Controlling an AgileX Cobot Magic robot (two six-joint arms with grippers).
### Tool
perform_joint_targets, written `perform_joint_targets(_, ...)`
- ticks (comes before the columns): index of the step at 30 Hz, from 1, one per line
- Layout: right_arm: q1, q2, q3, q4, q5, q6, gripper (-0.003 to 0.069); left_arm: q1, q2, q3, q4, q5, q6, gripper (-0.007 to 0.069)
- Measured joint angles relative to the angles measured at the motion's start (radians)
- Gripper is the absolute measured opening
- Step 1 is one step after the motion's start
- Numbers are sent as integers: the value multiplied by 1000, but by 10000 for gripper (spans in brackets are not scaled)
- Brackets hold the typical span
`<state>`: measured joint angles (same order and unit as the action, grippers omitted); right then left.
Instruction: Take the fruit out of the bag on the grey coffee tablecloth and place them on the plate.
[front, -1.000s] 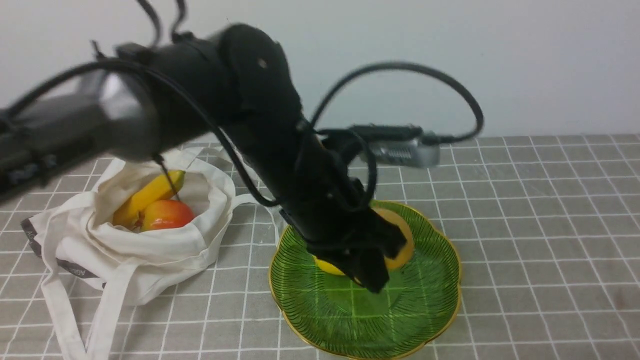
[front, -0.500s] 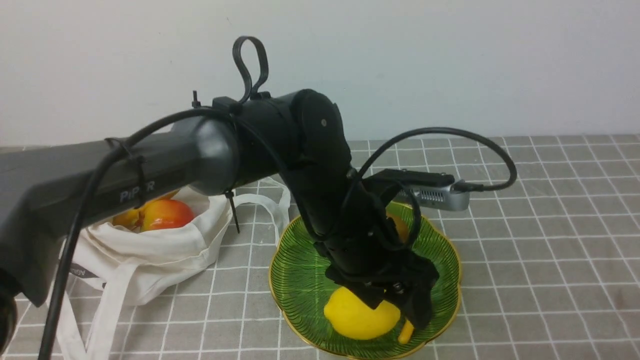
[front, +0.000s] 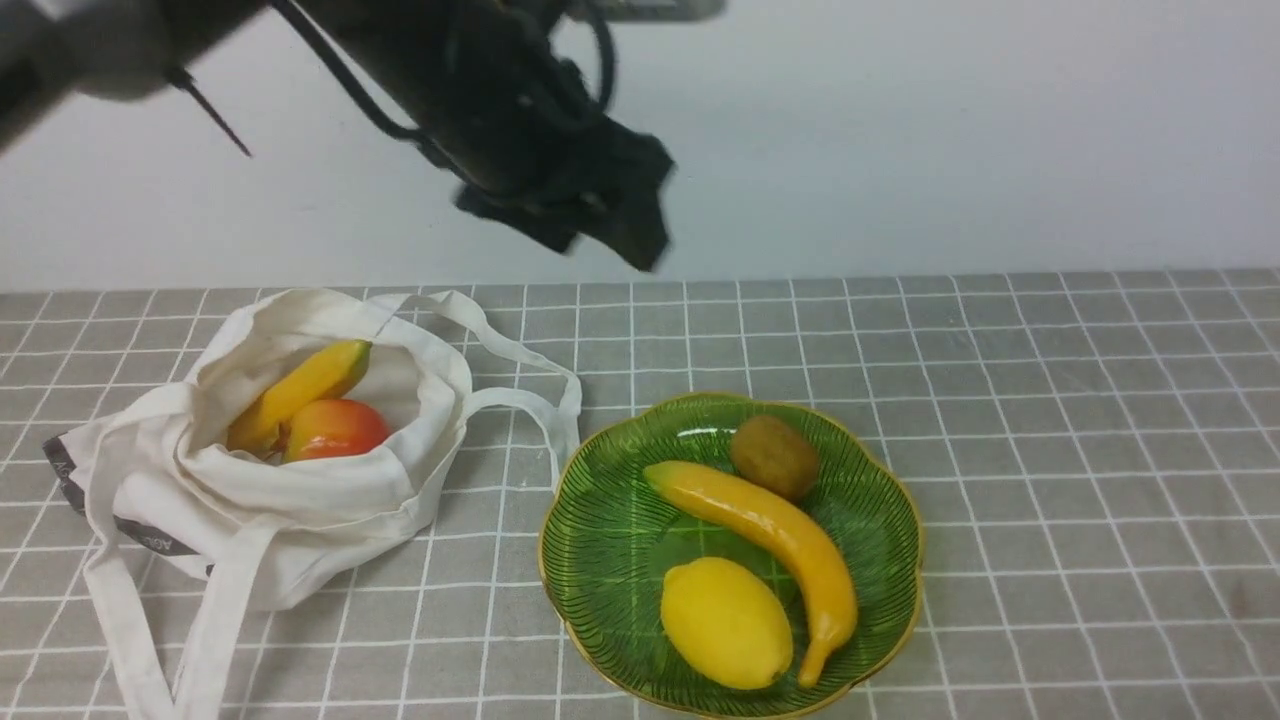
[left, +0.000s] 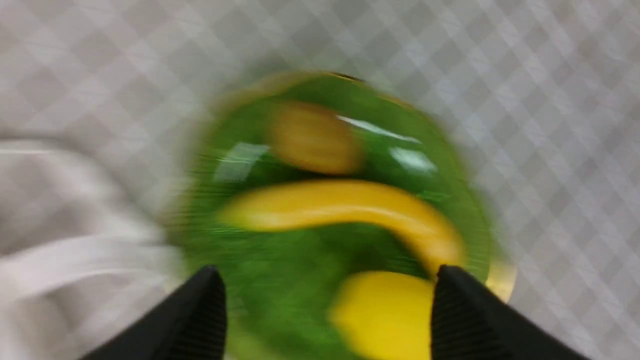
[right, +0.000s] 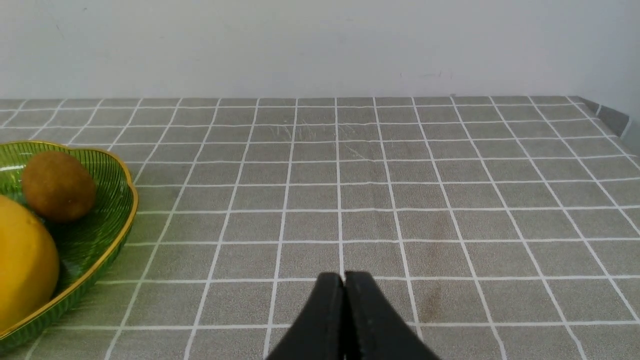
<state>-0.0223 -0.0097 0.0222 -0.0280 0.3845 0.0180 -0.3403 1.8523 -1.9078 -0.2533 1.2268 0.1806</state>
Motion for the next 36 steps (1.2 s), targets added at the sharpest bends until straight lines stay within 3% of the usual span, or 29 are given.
perform_joint_targets(2,0,0,0,0,0,0,-16,70,-4,11,134,3,-56,316)
perform_joint_targets(3,0,0,0,0,0,0,-16,81,-4,15,153,3,-66,295)
perform_joint_targets(7,0,0,0,0,0,0,-16,175,-7,94,253,5,-128,73)
perform_joint_targets(10,0,0,0,0,0,0,-16,204,-30,175,266,6,-134,7)
perform_joint_targets(21,0,0,0,0,0,0,-16,207,-402,547,260,-25,-108,-8)
perform_joint_targets(31,0,0,0,0,0,0,-16,207,-1099,1261,103,-637,-108,-8)
perform_joint_targets(36,0,0,0,0,0,0,-16,207,-1380,1530,39,-847,-108,-8)
